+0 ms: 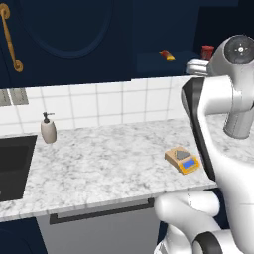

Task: Pick the yogurt and place it on the digital scale for weighing, and close the cabinet.

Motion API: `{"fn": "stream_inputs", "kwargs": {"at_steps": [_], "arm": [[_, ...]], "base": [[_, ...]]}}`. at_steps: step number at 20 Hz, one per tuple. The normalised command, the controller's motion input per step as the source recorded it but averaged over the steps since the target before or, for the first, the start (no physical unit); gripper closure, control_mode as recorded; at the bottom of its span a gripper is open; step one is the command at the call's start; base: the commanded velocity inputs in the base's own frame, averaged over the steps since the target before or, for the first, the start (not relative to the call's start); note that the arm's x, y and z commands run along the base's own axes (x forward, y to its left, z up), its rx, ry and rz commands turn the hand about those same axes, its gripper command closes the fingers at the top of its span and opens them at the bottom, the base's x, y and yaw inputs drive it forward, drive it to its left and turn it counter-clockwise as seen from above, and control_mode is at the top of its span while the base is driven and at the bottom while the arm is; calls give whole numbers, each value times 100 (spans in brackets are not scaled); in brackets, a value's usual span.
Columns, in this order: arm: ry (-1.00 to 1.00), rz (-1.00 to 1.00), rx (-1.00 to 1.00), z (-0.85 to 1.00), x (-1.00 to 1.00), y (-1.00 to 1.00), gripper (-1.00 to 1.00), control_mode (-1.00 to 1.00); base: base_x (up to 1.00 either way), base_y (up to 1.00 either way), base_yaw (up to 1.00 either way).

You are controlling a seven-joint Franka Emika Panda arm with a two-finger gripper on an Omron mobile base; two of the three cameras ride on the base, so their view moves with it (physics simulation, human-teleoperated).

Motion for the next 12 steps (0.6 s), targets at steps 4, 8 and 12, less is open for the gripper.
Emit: {"fn": "stream_inputs", "kwargs": {"at_steps": [4, 8, 12], "arm": [[0, -3, -3, 25, 41, -26, -100, -100], [5, 0, -4, 32, 47, -17, -100, -100], [2, 0, -3, 20, 49, -15, -100, -100]], "base": [[0, 0, 0], [0, 0, 0], [0, 0, 0]]}}
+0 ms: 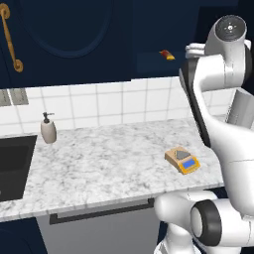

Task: Pick the yogurt and place it on the digital scale for weighing, and close the cabinet.

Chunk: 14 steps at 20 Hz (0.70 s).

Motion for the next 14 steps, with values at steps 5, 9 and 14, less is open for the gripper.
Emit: {"fn": "stream_inputs", "kwargs": {"at_steps": [5, 9, 14], "arm": [[-1, 0, -4, 1, 37, -35, -100, -100], [1, 0, -6, 0, 57, -33, -100, -100], [0, -1, -7, 0, 54, -13, -100, -100]], "base": [[0, 0, 0], [0, 0, 0], [0, 0, 0]]}}
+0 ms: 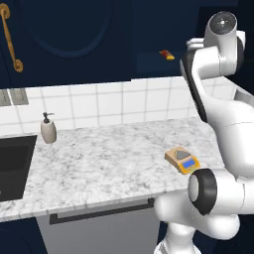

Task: Pick the yogurt and place it on the digital scale for weighing, and close the cabinet.

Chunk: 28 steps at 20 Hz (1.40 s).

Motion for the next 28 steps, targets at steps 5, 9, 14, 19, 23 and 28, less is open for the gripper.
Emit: {"fn": "stream_inputs", "kwargs": {"at_steps": [5, 9, 14, 19, 23, 28], "arm": [[3, -2, -2, -5, 48, -14, -100, -100], [1, -3, 0, -8, 33, -31, -100, -100], [0, -4, 0, -2, 17, -15, -100, -100], [0, -1, 0, -12, 18, 0, -100, -100], [0, 0, 0, -9, 14, 0, -100, -100], [0, -1, 0, -2, 20, 0, -100, -100]], "base": [[0, 0, 0], [0, 0, 0], [0, 0, 0], [0, 0, 0], [0, 0, 0], [0, 0, 0]]}}
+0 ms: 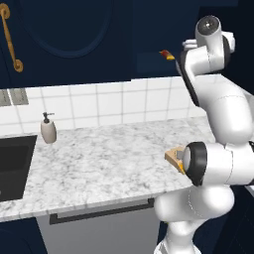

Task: Pick the yogurt and place it on the digital scale for weighing, and close the cabinet.

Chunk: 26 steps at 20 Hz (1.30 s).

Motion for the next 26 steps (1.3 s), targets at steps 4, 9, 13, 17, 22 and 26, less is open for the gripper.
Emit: {"fn": "stream_inputs", "kwargs": {"at_steps": [4, 9, 13, 17, 22, 26], "arm": [[0, 0, 0, 0, 24, 0, -100, -100], [0, 0, 0, 0, 22, 0, -100, -100], [0, 0, 0, 0, 27, -9, -100, -100], [0, 0, 0, 0, 33, -6, -100, -100], [-1, 0, 1, -5, 20, -15, -100, -100], [-8, 0, 8, -16, 9, -23, -100, -100]], "base": [[0, 0, 0], [0, 0, 0], [0, 0, 0], [0, 0, 0], [0, 0, 0], [0, 0, 0]]}}
